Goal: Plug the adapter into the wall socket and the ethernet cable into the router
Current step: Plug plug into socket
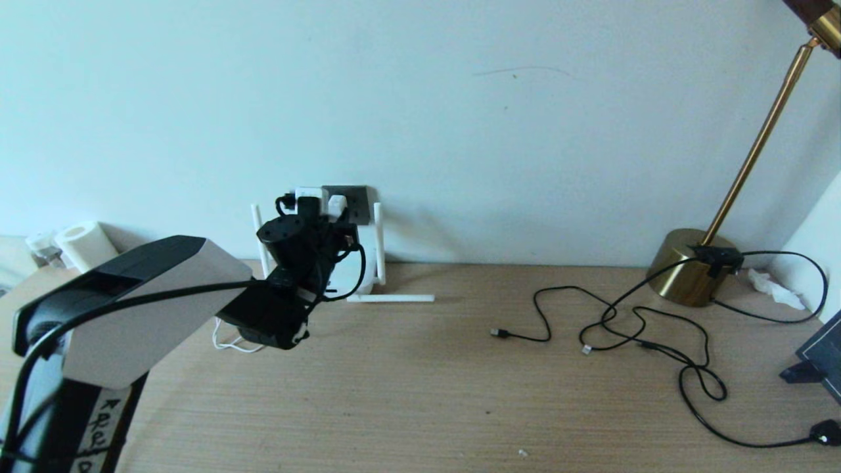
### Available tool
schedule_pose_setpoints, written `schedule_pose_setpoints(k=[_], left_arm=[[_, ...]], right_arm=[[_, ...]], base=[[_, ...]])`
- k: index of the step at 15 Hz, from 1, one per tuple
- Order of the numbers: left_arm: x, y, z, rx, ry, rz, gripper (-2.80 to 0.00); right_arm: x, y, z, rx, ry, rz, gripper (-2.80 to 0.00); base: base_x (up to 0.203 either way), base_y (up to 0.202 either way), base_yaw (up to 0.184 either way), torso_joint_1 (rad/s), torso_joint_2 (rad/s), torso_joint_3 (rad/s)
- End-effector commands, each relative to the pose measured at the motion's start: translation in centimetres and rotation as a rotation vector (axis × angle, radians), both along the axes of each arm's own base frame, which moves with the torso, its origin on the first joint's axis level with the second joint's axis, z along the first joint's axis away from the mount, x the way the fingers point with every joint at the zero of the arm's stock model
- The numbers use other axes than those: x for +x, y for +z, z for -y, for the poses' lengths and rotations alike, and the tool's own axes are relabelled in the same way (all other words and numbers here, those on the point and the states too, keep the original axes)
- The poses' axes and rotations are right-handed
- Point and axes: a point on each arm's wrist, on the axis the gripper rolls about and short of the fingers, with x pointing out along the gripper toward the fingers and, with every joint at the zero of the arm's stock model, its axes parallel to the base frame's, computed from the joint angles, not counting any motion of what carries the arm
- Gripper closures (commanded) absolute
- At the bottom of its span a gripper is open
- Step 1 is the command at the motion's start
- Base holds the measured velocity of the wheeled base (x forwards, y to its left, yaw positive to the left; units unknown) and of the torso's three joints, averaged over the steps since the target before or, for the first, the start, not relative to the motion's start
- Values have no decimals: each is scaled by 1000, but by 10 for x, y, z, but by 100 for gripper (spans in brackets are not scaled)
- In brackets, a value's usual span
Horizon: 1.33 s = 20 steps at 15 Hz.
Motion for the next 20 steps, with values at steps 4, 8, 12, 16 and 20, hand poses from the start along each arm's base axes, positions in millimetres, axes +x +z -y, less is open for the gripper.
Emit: schedule_pose_setpoints(k=[4, 8, 12, 16, 20], left_arm=[[6, 0, 0, -5, 5, 13, 0], [11, 0, -2, -7, 11, 21, 0], [16, 0, -8, -8, 26, 24, 0], [19, 2, -8, -9, 26, 27, 0], [19, 2, -7, -12, 25, 29, 0]], right_arm=[[0, 0, 0, 0, 0, -1, 0], [0, 0, 0, 0, 0, -1, 0], [0, 0, 0, 0, 0, -1, 0], [0, 0, 0, 0, 0, -1, 0], [0, 0, 0, 0, 0, -1, 0]], base=[[0, 0, 0, 0, 0, 0], [0, 0, 0, 0, 0, 0], [0, 0, 0, 0, 0, 0], [0, 0, 0, 0, 0, 0], [0, 0, 0, 0, 0, 0]])
